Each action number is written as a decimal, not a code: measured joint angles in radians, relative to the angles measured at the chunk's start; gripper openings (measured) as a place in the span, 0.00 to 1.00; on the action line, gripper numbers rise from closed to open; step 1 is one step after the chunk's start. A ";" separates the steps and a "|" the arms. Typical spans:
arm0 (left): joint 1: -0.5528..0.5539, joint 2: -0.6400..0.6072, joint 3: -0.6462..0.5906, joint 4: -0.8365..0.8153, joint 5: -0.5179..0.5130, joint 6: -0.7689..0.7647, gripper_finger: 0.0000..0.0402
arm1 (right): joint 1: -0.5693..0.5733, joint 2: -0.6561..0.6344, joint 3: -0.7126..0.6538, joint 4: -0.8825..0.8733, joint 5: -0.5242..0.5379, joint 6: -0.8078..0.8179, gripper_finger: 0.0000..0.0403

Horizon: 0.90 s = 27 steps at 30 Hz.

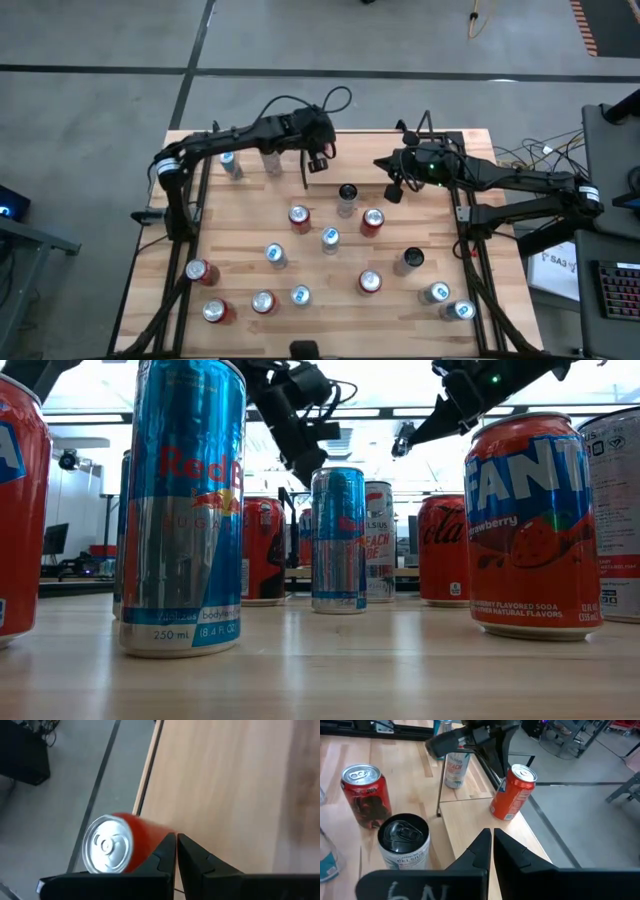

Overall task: Place canned beverage on shelf
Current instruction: Put the orange soda can on the shelf

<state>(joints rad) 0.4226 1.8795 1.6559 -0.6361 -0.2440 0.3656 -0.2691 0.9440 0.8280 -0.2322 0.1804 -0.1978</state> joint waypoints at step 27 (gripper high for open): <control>0.045 0.060 0.000 0.035 0.000 -0.147 0.00 | 0.000 0.003 0.000 0.003 0.000 -0.002 0.02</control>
<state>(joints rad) 0.4681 1.9392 1.6554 -0.6014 -0.2440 0.2187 -0.2691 0.9474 0.8280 -0.2291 0.1806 -0.2001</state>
